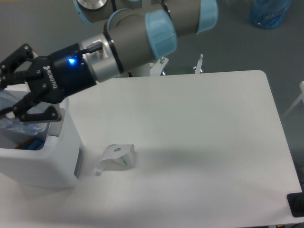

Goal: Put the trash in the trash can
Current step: 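Lower the bottle into the bin and open the gripper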

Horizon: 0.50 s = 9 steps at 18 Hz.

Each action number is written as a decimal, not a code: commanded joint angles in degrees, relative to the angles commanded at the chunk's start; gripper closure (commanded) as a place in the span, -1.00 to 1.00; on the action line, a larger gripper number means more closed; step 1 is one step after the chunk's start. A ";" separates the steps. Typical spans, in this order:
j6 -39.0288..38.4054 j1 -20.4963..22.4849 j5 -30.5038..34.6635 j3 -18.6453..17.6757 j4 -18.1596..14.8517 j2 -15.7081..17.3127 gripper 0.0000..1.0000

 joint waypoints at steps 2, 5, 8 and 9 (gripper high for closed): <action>3.96 -0.97 0.27 -2.81 0.00 0.44 -0.01; 6.69 -1.15 0.27 -5.54 0.00 1.32 -0.40; 7.14 -1.15 0.27 -6.08 0.00 1.41 -0.87; 7.14 -1.15 0.35 -6.08 0.00 1.41 -0.90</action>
